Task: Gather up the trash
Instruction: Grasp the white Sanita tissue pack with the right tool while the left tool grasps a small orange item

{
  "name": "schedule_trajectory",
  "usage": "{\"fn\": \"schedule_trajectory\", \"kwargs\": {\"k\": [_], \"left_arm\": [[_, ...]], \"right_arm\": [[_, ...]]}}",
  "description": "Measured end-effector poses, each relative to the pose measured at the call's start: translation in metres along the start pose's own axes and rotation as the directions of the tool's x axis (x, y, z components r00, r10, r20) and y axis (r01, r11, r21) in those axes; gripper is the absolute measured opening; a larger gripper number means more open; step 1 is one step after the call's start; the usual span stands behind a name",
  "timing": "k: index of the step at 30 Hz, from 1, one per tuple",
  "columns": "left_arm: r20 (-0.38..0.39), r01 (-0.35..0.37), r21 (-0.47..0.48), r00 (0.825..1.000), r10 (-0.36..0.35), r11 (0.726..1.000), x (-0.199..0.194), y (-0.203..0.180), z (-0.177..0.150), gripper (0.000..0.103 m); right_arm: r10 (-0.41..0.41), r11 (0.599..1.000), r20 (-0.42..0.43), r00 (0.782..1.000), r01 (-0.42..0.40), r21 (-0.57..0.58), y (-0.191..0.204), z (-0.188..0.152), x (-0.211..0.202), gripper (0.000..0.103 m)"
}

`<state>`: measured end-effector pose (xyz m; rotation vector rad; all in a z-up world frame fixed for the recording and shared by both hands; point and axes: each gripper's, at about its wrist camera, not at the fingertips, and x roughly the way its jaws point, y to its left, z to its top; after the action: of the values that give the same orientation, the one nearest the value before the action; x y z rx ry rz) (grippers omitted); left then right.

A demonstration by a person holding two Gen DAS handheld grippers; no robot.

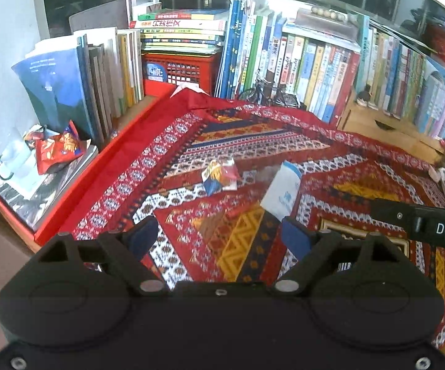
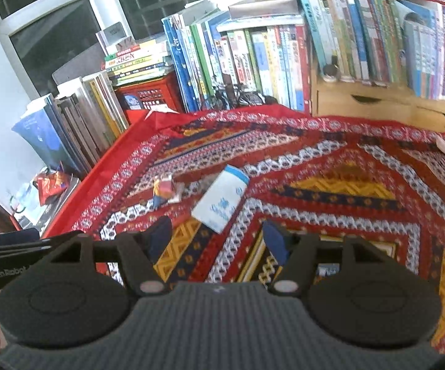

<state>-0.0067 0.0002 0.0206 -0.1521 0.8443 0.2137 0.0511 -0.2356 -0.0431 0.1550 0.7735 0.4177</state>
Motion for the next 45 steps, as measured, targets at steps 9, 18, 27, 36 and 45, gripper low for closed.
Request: {"fn": "schedule_trajectory", "kwargs": {"k": [9,18,27,36,45], "left_arm": [[-0.03,-0.034,-0.04,0.999,0.033,0.999,0.04,-0.008,0.024,0.086],[-0.093,-0.064,-0.054,0.994,0.059,0.996,0.084,-0.018,0.03,0.086],[-0.151,-0.088,-0.025,0.985,0.083,0.996,0.126,-0.027,0.027,0.086],[-0.183,-0.078,0.038,0.98,0.084,0.996,0.168,-0.041,0.022,0.076],[-0.198,-0.051,0.144,0.977,0.079,0.988,0.209,-0.054,0.012,0.051]], "right_arm": [[0.021,1.0,-0.037,0.999,-0.021,-0.003,-0.01,0.032,0.039,0.077],[0.019,1.0,-0.084,0.996,-0.019,0.002,-0.023,0.056,0.084,0.083],[0.025,0.999,-0.159,0.987,-0.018,0.041,-0.042,0.066,0.132,0.084],[0.05,0.998,-0.248,0.967,-0.039,0.046,-0.053,0.071,0.176,0.085],[0.088,0.996,-0.342,0.936,-0.081,0.033,-0.051,0.073,0.219,0.085]]}}
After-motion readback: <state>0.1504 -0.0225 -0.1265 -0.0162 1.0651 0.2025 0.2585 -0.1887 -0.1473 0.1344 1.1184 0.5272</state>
